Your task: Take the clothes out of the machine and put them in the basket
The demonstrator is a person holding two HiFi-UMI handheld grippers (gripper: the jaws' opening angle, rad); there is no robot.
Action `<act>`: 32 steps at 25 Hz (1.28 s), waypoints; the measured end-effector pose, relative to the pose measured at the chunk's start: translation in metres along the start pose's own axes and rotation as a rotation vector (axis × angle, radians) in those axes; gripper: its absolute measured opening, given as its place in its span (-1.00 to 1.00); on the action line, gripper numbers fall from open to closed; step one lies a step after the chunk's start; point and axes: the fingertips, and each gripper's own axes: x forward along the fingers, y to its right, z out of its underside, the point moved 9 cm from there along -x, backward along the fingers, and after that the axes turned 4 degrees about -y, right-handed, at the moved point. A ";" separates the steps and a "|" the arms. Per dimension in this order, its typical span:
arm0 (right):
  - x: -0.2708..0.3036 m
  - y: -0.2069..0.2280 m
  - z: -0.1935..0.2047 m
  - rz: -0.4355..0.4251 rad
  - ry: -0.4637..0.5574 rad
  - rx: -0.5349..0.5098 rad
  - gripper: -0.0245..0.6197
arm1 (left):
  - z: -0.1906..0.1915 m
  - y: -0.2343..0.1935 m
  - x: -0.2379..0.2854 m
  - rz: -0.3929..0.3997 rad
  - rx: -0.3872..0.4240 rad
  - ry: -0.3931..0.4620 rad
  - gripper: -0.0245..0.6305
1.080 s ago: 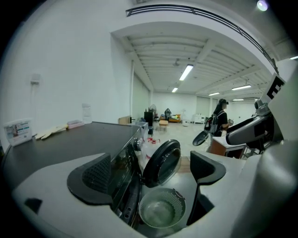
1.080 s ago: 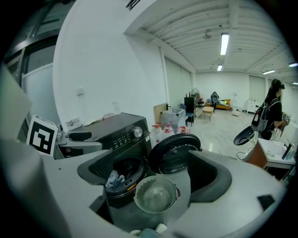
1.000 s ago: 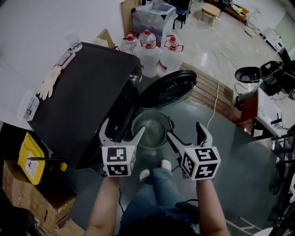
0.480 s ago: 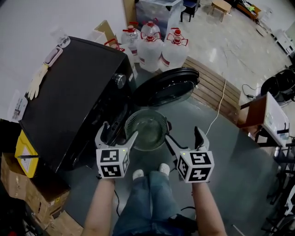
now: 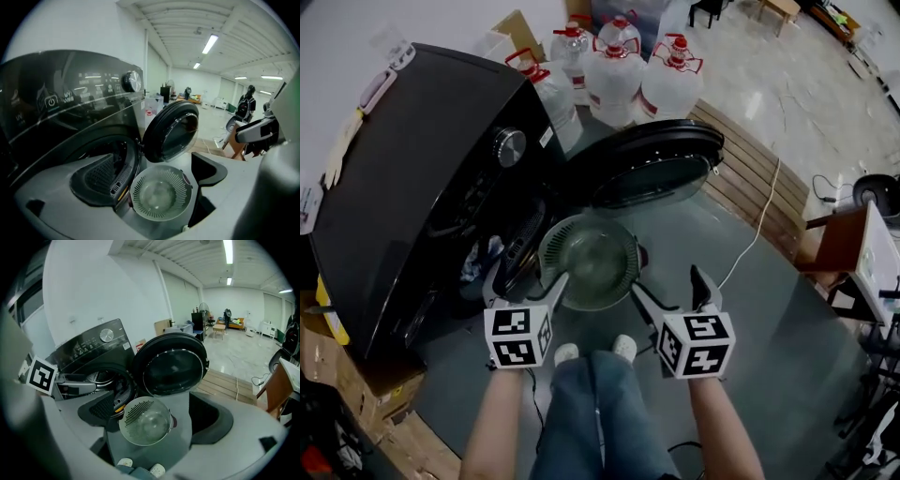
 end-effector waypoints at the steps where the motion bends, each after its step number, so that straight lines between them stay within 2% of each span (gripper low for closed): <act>1: 0.009 0.003 0.004 -0.002 -0.012 0.002 0.58 | 0.005 -0.001 0.007 -0.005 -0.015 -0.002 0.66; 4: 0.033 0.010 0.019 -0.016 -0.059 0.028 0.57 | 0.023 -0.003 0.027 -0.015 -0.058 -0.020 0.66; 7: 0.055 0.012 0.035 -0.024 -0.088 0.057 0.57 | 0.041 -0.007 0.044 -0.014 -0.066 -0.052 0.66; 11: 0.083 0.007 0.056 -0.015 -0.107 0.070 0.57 | 0.063 -0.019 0.064 -0.006 -0.049 -0.101 0.66; 20: 0.153 -0.039 0.092 -0.029 -0.141 0.039 0.57 | 0.110 -0.089 0.115 -0.110 -0.014 -0.165 0.66; 27: 0.204 -0.064 0.119 -0.008 -0.183 -0.003 0.54 | 0.143 -0.137 0.158 -0.157 0.023 -0.217 0.66; 32: 0.238 -0.074 0.138 0.022 -0.200 -0.014 0.51 | 0.167 -0.159 0.182 -0.162 0.070 -0.244 0.65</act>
